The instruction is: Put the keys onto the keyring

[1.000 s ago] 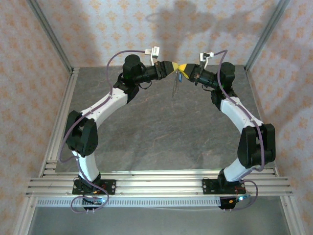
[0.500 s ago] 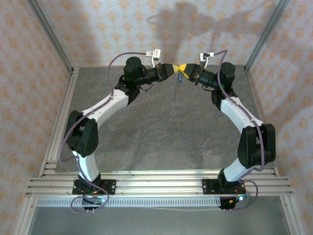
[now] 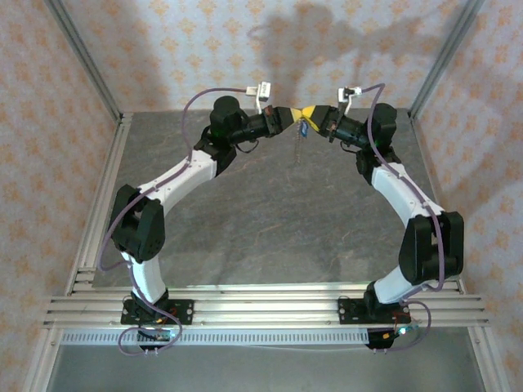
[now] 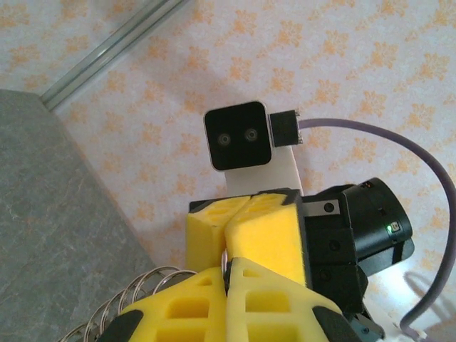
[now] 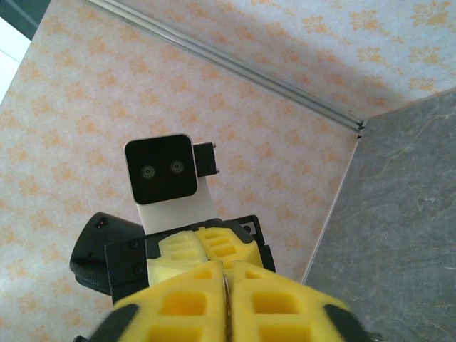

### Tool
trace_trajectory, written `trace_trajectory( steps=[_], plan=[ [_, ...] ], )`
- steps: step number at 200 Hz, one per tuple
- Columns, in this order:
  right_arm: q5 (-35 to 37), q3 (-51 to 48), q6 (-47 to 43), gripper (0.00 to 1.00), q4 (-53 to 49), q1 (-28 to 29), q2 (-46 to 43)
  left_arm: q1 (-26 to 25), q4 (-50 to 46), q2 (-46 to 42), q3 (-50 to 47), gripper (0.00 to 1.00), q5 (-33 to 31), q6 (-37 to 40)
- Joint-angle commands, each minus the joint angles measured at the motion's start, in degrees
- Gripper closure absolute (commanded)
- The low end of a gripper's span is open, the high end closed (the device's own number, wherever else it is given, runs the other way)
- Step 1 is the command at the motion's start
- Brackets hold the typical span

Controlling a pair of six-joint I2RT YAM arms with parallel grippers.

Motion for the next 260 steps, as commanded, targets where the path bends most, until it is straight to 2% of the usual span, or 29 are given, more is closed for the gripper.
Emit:
trace_trajectory(
  steps=[1, 18, 34, 104, 168, 260],
  plan=[
    [2.56, -0.07, -0.75, 0.77, 0.17, 0.37, -3.55, -2.09, 3.11, -2.09, -1.82, 1.00, -3.09, -0.38],
    [3.99, -0.27, -0.95, 0.68, -0.42, 0.33, -4.84, -2.04, 5.84, -2.91, -3.66, 1.00, -5.34, -2.03],
    [5.37, -0.68, -2.01, 0.66, -1.77, 0.35, -6.56, -2.13, 7.29, -3.45, -4.52, 1.00, -6.35, -3.05],
    [10.38, -6.54, -6.25, 0.64, -5.39, -0.25, -13.13, -2.09, 11.09, -5.47, -6.72, 1.00, -7.89, -4.34],
    [9.73, -11.50, -8.29, 0.62, -4.42, -0.23, -15.22, -2.09, 12.09, -6.55, -6.47, 1.00, -8.58, -5.33],
    [11.91, -10.74, -18.60, 0.60, -13.52, 2.71, -16.59, -2.27, 12.16, -6.66, -6.03, 1.00, -8.52, -5.71]
  ],
)
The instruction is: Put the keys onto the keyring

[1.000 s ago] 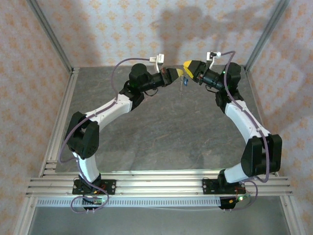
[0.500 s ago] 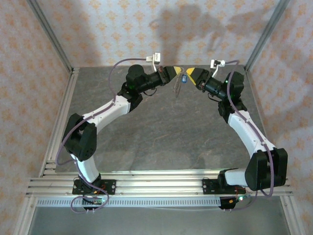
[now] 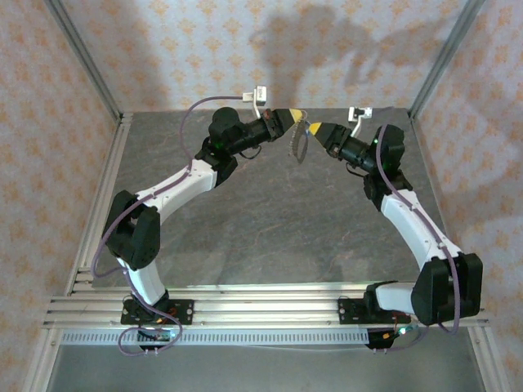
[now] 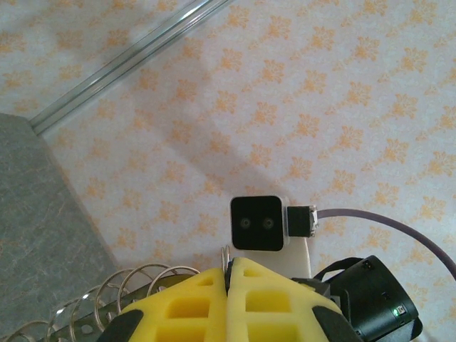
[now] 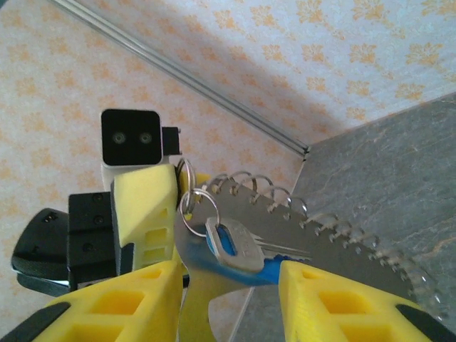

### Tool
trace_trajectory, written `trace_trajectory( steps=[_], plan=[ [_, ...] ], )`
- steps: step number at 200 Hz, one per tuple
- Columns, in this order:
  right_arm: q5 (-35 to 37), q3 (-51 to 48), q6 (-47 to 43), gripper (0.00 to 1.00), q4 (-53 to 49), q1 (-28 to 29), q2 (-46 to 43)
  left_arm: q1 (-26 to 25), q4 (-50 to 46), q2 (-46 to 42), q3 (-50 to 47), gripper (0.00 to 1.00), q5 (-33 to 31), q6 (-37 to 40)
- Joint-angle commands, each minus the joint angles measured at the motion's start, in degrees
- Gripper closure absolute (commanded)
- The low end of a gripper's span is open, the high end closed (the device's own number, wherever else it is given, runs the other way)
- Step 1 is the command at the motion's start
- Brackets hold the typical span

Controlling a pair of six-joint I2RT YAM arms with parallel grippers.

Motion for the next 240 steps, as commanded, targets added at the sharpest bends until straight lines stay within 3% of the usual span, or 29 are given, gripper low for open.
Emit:
trace_trajectory(
  steps=[1, 72, 136, 240],
  plan=[
    [1.29, 1.31, -4.67, 0.60, -2.55, 1.19, -1.16, -0.12, 4.07, -2.83, 0.59, 1.00, -0.74, -0.61],
    [3.08, 4.08, -6.51, 0.60, -4.36, 2.09, 0.76, -0.50, 3.91, -2.74, 0.94, 1.00, -0.46, -0.63],
    [8.17, 6.38, -13.10, 0.60, -12.24, 2.14, -0.70, -0.63, 3.59, -2.84, 1.38, 1.00, -0.38, -0.63],
    [7.19, 10.79, -19.16, 0.60, -16.43, 4.77, 1.00, -1.00, 2.98, -2.66, 2.31, 1.00, -0.21, -0.46]
  ],
)
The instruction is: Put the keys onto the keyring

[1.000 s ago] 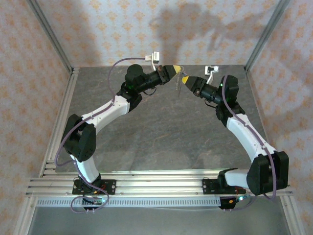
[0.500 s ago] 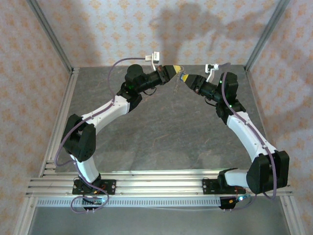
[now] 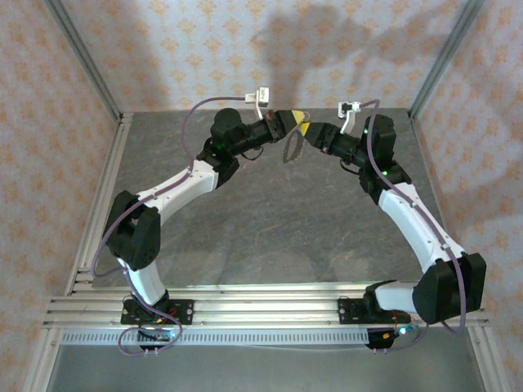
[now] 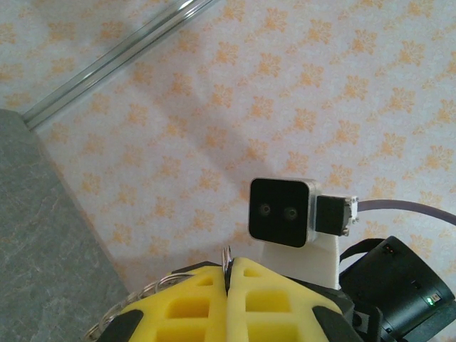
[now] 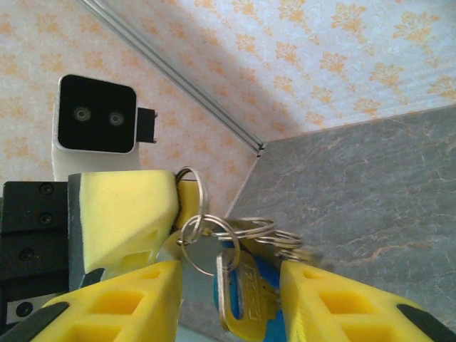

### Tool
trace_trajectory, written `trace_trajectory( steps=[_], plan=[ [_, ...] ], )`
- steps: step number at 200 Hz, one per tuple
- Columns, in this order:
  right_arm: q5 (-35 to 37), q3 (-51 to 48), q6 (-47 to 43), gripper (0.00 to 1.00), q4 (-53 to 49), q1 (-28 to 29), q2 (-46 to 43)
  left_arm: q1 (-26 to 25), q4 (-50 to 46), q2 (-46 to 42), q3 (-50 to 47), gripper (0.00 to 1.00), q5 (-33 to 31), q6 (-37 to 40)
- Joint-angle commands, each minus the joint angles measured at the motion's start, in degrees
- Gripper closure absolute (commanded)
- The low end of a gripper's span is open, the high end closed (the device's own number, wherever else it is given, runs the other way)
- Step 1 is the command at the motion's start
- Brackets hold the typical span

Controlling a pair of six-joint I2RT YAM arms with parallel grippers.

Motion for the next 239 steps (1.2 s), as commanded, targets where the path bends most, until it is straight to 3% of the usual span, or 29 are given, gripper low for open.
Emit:
trace_trajectory(
  steps=[1, 83, 143, 239],
  plan=[
    [-0.07, 2.53, -3.16, 0.60, -1.21, 0.46, 0.22, -0.26, 3.00, -2.64, 2.29, 1.00, -0.23, -0.46],
    [1.52, -0.43, -5.04, 0.68, -3.10, 0.57, -1.88, -0.37, 3.05, -2.80, 2.40, 1.00, -0.54, -0.55],
    [0.84, -0.84, -5.07, 1.00, -2.83, 0.60, -2.13, -0.36, 3.22, -2.96, 2.15, 1.00, -0.49, -0.63],
    [-2.11, -0.56, -3.52, 1.00, -1.54, 2.48, -0.70, -0.40, 4.18, -2.92, 1.54, 1.00, -0.73, -0.97]
  ],
)
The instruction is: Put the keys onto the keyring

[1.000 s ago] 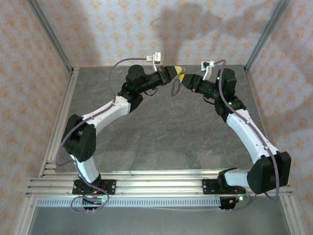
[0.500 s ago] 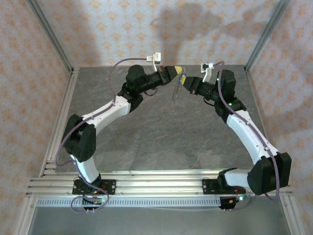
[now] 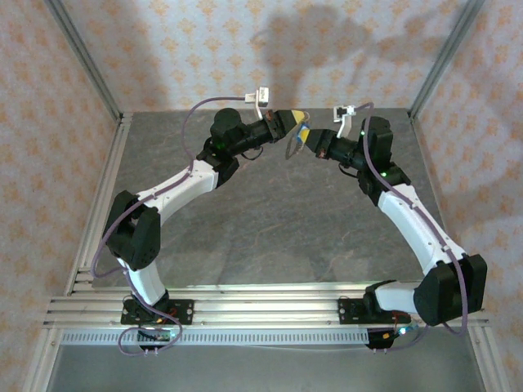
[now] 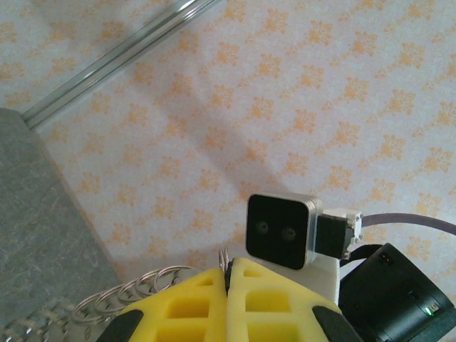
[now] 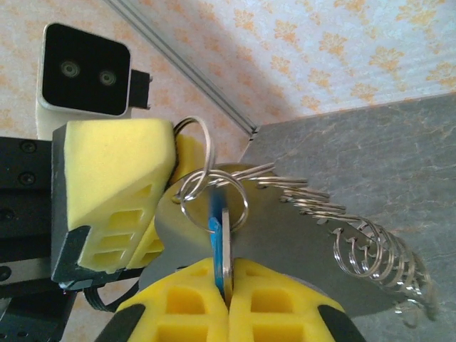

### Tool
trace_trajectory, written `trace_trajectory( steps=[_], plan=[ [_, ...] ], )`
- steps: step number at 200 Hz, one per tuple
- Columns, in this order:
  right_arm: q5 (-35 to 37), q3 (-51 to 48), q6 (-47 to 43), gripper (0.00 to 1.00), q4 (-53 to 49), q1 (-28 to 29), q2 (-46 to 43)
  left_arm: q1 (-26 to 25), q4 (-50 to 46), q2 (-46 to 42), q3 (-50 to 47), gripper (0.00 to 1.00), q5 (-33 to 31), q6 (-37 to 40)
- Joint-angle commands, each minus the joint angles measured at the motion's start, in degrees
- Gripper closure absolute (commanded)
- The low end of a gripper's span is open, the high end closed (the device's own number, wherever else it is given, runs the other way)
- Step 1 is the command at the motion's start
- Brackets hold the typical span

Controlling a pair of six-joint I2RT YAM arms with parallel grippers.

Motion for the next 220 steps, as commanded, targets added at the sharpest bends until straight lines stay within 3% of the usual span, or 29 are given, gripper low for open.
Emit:
trace_trajectory(
  steps=[1, 81, 155, 220],
  plan=[
    [-1.98, -0.10, 0.48, 1.00, 1.81, 1.17, -0.16, -0.39, 4.21, -2.93, 1.51, 1.00, -0.74, -0.45],
    [-0.77, -0.26, 1.62, 1.00, 2.48, 1.39, 0.70, -0.96, 5.59, -3.03, 0.19, 1.00, -1.72, -1.02],
    [-1.17, -2.12, 8.66, 1.00, 10.36, 2.16, 2.22, -2.91, 10.27, -2.58, -2.37, 1.00, -4.58, -3.42],
    [-0.06, -1.33, 3.79, 1.00, 4.82, 4.49, 1.61, -3.20, 11.36, -2.29, -4.04, 1.00, -5.50, -3.86]
  ],
)
